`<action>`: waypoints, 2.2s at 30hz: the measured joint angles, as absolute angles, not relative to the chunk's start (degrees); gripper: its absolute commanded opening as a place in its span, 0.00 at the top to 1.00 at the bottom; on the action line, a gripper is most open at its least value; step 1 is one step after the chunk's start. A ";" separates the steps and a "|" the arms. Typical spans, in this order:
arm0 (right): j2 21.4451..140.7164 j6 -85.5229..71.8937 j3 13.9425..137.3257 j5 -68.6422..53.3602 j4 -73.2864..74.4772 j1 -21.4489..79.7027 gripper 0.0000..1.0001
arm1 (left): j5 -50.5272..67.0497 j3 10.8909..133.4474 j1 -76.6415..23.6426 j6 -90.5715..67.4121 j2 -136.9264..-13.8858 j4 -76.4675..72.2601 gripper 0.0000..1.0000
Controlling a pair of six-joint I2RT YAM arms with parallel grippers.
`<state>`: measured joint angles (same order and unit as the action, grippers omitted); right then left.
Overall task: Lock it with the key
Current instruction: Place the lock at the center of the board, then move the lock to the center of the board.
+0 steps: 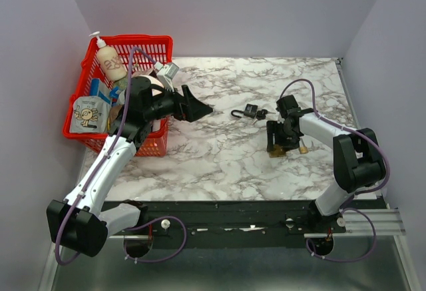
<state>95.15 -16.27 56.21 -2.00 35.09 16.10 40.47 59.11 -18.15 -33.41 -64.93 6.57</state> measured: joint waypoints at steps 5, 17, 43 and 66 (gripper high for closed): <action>95.15 -16.64 56.23 -1.98 35.07 16.14 0.14 | 40.47 59.09 -18.11 -33.39 -64.93 6.57 0.01; 92.14 -14.74 59.77 -5.37 36.67 16.21 0.00 | 40.49 59.11 -18.06 -30.98 -64.23 8.34 0.01; 111.00 13.17 107.35 -21.08 39.88 25.32 0.00 | 36.82 76.09 -15.55 -12.08 -71.26 22.90 0.01; 135.61 12.91 124.05 -14.13 33.67 39.38 0.24 | 38.54 72.10 -3.25 -22.98 -68.12 16.32 0.01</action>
